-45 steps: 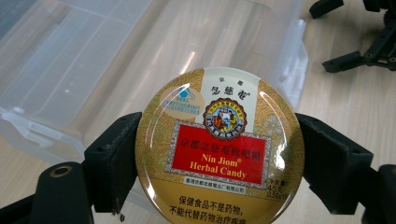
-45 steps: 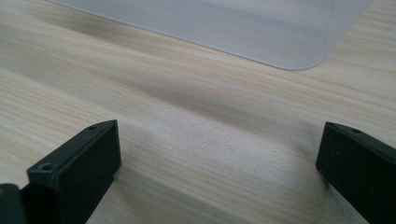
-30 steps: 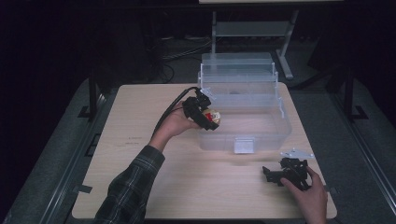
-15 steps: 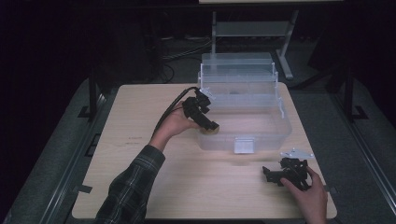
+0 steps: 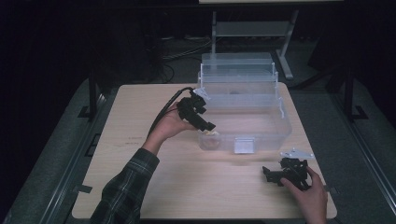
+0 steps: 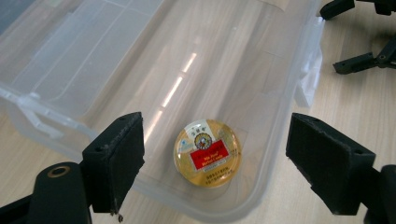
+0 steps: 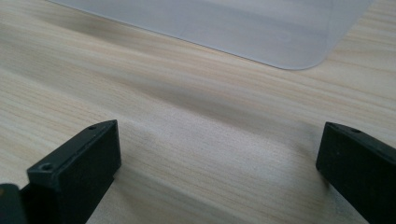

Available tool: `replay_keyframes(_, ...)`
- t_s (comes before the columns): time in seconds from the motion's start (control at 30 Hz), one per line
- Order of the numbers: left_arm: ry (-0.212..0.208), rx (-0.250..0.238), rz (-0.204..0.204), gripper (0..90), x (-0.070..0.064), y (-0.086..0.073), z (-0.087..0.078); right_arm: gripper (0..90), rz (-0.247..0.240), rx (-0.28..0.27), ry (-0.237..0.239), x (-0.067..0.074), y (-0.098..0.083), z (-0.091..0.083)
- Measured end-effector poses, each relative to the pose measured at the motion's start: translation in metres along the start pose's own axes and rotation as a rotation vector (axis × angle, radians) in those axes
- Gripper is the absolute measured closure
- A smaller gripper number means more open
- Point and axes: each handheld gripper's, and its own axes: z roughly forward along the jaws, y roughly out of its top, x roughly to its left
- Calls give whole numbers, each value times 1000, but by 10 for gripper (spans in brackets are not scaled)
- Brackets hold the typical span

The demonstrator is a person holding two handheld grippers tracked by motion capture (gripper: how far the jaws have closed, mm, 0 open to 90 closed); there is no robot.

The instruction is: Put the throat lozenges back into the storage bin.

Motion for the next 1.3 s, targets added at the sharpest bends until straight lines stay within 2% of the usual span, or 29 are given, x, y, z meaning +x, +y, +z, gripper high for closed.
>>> replay_keyframes(0.33,23,-26,-7,189,-7,-15,-20,0,0,1,0,0,0,0)
replay_keyframes(0.63,39,-30,-14,180,-13,-30,-31,0,-4,1,1,0,0,0)
replay_keyframes(1.0,69,-47,-53,159,-26,-65,-40,0,0,0,0,0,0,0)
replay_keyframes(1.3,97,-60,-62,121,-35,-85,-48,0,-2,-1,-1,0,0,0)
